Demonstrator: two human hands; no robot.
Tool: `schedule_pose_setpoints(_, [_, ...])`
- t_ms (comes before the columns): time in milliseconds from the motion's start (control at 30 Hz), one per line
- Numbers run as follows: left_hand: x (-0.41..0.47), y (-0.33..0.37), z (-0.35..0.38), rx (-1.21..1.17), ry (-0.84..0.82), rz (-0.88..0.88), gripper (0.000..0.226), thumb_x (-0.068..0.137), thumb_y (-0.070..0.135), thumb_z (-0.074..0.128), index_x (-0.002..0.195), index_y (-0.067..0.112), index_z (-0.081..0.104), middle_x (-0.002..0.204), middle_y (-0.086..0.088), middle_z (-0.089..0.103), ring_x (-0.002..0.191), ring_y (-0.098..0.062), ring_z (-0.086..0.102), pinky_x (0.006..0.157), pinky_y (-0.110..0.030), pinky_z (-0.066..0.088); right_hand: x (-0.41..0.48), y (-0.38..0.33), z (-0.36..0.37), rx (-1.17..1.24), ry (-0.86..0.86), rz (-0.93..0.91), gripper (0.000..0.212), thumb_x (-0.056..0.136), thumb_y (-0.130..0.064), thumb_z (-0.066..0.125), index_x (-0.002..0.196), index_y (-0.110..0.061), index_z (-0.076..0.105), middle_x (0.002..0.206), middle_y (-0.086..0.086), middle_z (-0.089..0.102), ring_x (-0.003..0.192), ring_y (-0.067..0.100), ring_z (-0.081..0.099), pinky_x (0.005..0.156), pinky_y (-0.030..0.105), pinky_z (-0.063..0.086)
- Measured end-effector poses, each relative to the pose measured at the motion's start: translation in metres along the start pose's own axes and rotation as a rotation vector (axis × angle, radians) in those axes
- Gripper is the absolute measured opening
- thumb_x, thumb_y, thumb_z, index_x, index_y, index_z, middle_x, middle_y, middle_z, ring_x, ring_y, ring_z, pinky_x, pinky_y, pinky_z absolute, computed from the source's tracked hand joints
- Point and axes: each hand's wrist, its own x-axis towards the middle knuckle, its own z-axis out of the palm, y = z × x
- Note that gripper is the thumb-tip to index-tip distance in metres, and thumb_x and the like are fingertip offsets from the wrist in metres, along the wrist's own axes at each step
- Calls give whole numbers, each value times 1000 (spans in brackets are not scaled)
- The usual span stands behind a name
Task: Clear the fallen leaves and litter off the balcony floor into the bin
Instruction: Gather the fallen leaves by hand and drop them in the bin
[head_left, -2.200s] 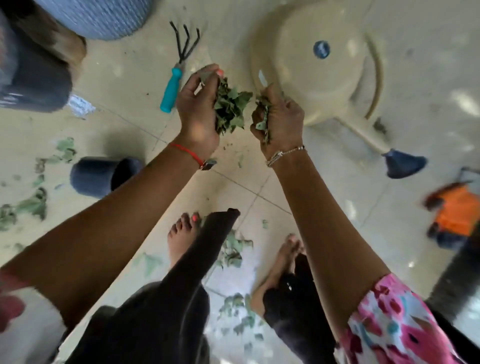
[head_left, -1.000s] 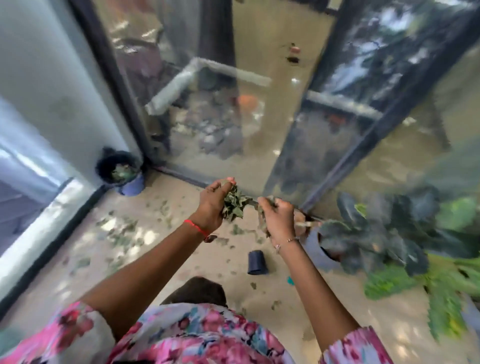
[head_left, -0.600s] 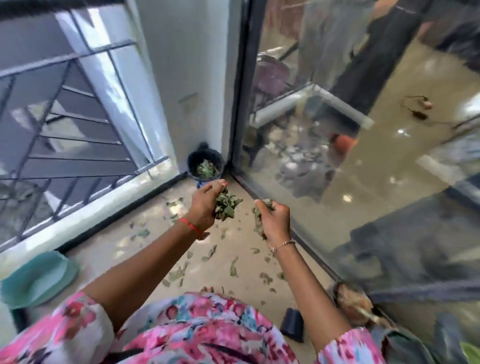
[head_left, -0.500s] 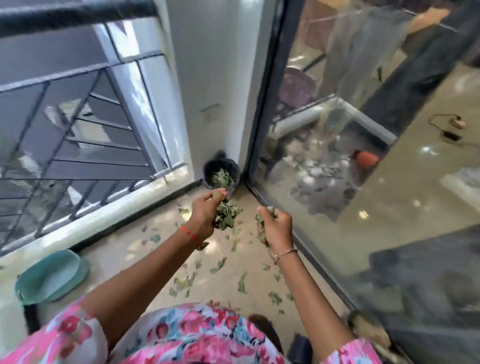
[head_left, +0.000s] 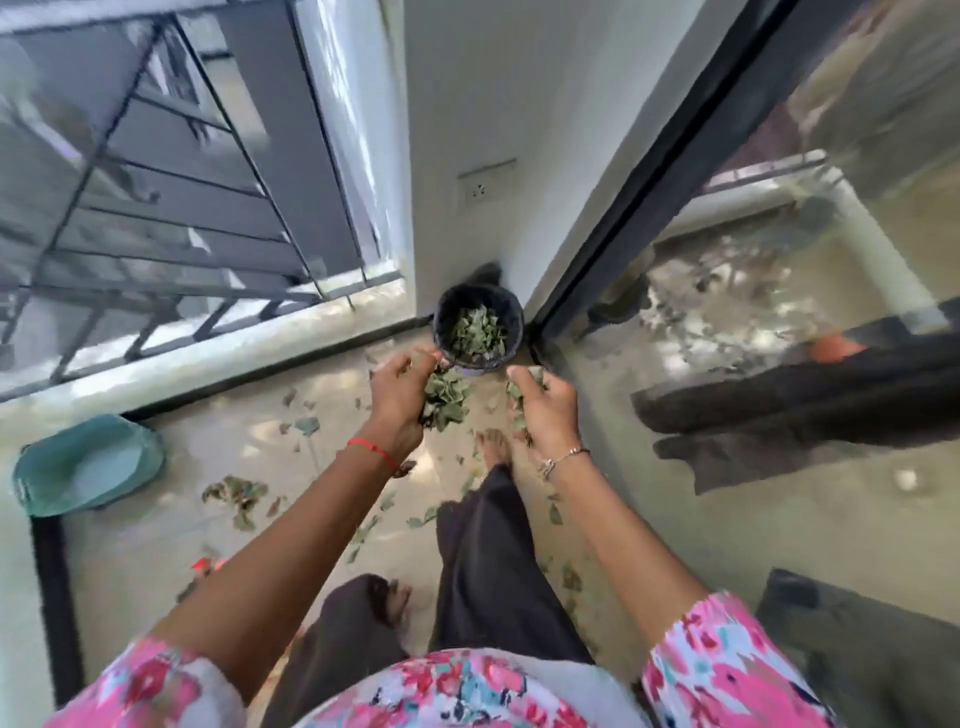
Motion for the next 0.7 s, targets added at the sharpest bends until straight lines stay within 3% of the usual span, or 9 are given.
schedule_pose_setpoints(100, [58, -4, 32, -25, 98, -6, 18, 91, 11, 56, 75, 17, 61, 61, 0, 59, 45, -10, 55, 43, -21, 48, 77, -9, 8, -79, -67, 43, 35, 85, -15, 63, 56, -17, 42, 50, 2, 39, 33, 9, 34, 33, 15, 24])
schedule_pose_setpoints(233, [143, -22, 71, -19, 210, 2, 20, 85, 9, 62, 71, 23, 68, 76, 1, 65, 79, -19, 58, 77, -36, 49, 177, -8, 30, -245, -127, 5, 35, 67, -40, 65, 56, -18, 41, 58, 7, 38, 53, 19, 34, 47, 29, 28])
schedule_pose_setpoints(333, [221, -53, 91, -60, 282, -29, 16, 83, 10, 64, 71, 19, 68, 77, -2, 66, 79, -19, 60, 81, -42, 52, 253, 26, 52, -301, -120, -24, 30, 70, -31, 65, 56, -13, 44, 56, 5, 38, 56, 19, 35, 51, 32, 28])
schedule_pose_setpoints(467, [324, -107, 102, -46, 322, -36, 10, 85, 4, 61, 84, 11, 66, 77, 2, 64, 75, -10, 57, 73, -20, 50, 352, 92, 77, -360, -91, -62, 49, 78, -6, 64, 43, -21, 33, 37, -15, 30, 41, 5, 26, 46, 24, 22])
schedule_pose_setpoints(600, [416, -167, 103, -27, 392, -78, 10, 84, 5, 61, 84, 13, 67, 83, -6, 65, 82, -18, 59, 85, -32, 51, 438, 153, 99, -459, -43, -58, 43, 70, -21, 64, 34, -20, 40, 39, -11, 33, 45, 13, 31, 48, 30, 27])
schedule_pose_setpoints(700, [470, -196, 108, -148, 371, -133, 11, 84, 15, 63, 92, 10, 68, 90, -11, 68, 87, -22, 63, 89, -44, 54, 491, 184, 110, -563, -63, -73, 46, 77, -14, 61, 39, -21, 36, 43, -4, 35, 46, 13, 32, 47, 27, 27])
